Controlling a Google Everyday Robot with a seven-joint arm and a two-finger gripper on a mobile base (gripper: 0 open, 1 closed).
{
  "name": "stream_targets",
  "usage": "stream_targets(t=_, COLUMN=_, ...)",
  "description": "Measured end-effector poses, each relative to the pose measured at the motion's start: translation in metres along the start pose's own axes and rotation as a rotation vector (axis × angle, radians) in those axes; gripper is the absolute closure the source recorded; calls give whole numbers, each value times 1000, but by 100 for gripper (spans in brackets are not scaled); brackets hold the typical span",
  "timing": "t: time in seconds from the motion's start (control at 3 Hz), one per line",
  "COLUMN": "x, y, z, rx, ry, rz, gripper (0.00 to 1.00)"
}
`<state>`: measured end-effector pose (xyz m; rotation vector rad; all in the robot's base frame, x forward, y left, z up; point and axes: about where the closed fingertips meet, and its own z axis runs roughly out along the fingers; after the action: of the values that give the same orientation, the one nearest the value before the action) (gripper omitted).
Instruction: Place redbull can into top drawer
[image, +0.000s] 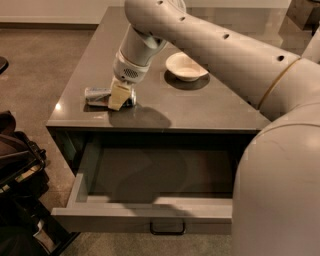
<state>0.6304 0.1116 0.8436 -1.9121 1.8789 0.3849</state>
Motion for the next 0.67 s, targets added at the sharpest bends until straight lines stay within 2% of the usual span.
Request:
stream_targets(t=0.33, x=0, y=8, z=-10, rx=10, ry=-7, rz=-3, gripper=100)
stream_targets(t=0.67, x=3, y=34, z=-43, rx=70, ry=-16, rz=19, gripper=100)
